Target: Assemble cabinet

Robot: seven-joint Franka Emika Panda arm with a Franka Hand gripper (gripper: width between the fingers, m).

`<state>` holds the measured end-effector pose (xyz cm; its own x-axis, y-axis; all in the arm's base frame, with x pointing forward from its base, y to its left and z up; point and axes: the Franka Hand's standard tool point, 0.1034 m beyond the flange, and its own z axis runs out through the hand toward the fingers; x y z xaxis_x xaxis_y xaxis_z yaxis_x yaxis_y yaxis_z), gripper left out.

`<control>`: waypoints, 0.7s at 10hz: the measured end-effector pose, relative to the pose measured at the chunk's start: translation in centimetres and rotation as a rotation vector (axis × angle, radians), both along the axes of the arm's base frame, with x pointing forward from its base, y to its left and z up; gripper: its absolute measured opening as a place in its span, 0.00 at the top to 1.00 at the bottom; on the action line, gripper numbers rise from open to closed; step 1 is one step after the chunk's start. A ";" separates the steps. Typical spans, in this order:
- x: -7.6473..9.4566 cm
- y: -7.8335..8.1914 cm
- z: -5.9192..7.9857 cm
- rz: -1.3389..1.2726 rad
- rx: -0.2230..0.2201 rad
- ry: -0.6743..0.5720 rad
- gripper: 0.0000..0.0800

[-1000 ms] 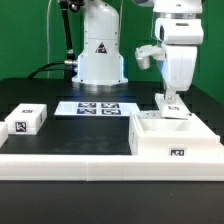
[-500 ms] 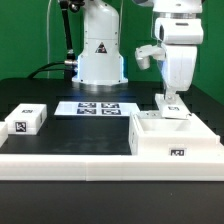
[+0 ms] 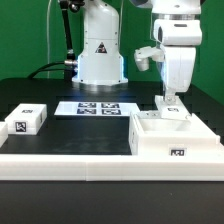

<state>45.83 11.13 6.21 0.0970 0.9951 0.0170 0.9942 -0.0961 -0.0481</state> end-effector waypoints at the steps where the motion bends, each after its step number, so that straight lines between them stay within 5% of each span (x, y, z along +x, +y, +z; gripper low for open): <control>1: 0.0 0.0 0.0 0.000 0.000 0.000 0.91; 4: 0.7 0.2 -0.1 -0.002 0.005 -0.003 0.91; 7: 3.5 -0.1 -0.3 -0.016 0.019 -0.024 0.91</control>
Offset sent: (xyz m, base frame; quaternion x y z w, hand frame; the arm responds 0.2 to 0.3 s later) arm 0.0156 0.0049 -0.0044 0.0122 0.0009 -0.0091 0.9999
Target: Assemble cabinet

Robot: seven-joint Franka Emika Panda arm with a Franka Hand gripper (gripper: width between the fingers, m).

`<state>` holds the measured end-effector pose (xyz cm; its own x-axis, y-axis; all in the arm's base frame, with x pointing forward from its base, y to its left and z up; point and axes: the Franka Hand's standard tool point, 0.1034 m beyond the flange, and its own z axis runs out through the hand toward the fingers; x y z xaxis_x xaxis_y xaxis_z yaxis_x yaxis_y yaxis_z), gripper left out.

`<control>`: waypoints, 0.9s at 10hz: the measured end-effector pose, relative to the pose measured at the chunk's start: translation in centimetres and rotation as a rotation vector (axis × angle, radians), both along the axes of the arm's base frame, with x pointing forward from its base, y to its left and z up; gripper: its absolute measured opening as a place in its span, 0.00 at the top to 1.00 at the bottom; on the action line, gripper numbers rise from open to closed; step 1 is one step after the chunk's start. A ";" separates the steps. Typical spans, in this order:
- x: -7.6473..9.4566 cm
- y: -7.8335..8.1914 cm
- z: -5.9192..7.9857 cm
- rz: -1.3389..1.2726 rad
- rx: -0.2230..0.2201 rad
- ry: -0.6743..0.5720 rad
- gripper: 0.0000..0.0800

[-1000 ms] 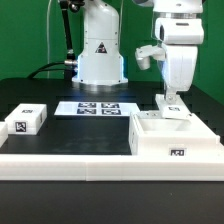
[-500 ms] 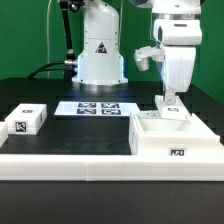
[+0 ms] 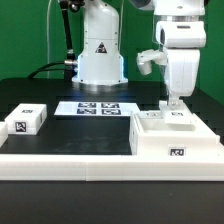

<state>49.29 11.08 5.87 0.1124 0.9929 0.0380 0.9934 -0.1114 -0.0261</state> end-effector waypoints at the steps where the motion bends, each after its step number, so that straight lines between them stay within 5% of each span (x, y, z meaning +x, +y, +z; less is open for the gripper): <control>1: 1.4 -0.2 0.1 0.020 0.008 -0.016 0.91; 9: 3.5 -0.4 0.1 0.020 0.013 -0.022 0.91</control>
Offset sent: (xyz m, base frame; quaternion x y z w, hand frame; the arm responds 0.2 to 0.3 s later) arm 0.0000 0.0000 0.0000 0.0000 0.0000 0.0000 1.0000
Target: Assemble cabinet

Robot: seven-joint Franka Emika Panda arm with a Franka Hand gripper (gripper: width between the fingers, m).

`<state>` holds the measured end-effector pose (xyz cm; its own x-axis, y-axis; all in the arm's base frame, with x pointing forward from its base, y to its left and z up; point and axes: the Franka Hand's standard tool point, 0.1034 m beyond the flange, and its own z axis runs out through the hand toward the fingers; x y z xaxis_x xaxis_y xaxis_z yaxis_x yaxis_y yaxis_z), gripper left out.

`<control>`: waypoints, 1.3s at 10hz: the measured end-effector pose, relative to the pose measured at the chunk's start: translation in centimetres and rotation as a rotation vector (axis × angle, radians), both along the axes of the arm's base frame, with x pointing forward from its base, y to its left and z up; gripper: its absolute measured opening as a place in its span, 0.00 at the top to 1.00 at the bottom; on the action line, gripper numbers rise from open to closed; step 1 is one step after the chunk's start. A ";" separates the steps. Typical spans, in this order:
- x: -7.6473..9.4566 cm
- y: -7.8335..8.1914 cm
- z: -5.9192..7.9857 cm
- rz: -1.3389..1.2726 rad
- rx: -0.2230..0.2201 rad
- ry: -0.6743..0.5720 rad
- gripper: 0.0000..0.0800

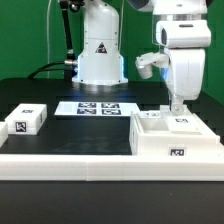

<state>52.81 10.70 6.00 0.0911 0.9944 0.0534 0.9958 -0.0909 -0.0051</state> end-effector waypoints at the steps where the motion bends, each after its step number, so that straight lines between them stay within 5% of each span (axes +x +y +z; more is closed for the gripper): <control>1: 0.7 0.0 0.0 -0.003 0.000 0.003 0.91; 6: 4.7 -0.4 -0.1 -0.002 0.025 -0.066 0.91; 12: 4.7 -0.5 -0.1 -0.004 0.024 -0.064 0.88; 13: 4.7 -0.5 -0.1 -0.004 0.024 -0.064 0.65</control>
Offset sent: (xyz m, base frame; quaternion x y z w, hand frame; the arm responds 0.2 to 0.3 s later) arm 0.0323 0.0125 -0.0175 0.0146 0.0392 -0.0310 0.9986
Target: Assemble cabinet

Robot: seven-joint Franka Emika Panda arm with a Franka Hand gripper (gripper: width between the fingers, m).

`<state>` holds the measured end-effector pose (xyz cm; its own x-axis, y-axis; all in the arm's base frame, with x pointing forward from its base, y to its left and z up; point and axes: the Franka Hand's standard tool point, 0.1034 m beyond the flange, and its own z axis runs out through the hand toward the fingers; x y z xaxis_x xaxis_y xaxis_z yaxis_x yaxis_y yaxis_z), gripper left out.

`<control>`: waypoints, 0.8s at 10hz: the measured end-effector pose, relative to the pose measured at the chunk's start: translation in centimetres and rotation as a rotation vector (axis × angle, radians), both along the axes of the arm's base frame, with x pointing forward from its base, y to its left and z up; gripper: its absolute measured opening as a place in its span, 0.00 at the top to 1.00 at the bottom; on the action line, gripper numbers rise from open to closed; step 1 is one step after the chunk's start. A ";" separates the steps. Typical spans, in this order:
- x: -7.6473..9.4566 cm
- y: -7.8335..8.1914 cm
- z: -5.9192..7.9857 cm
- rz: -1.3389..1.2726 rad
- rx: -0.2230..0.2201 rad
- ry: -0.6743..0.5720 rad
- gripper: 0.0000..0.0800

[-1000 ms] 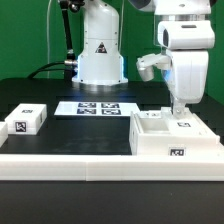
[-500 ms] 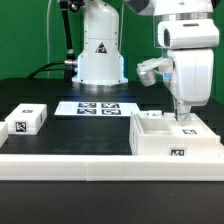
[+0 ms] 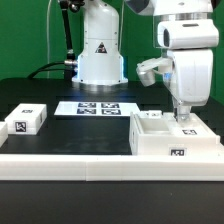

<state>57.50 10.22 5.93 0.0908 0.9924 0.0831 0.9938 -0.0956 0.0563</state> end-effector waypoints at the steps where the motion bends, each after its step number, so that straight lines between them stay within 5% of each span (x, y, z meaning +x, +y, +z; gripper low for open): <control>1: 0.0 0.0 0.0 0.000 0.000 0.000 0.65; 2: 0.0 0.0 0.0 0.000 0.000 0.000 0.41; 4: 0.0 0.0 0.0 0.000 0.000 0.000 0.09; 8: -0.3 -0.1 0.5 -0.009 -0.003 -0.003 0.01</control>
Offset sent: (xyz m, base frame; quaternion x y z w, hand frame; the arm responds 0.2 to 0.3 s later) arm 0.0000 0.0000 0.0000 0.0000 0.0000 0.0000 1.0000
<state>57.18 10.16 6.47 0.0998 0.9918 0.0802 0.9927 -0.1047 0.0593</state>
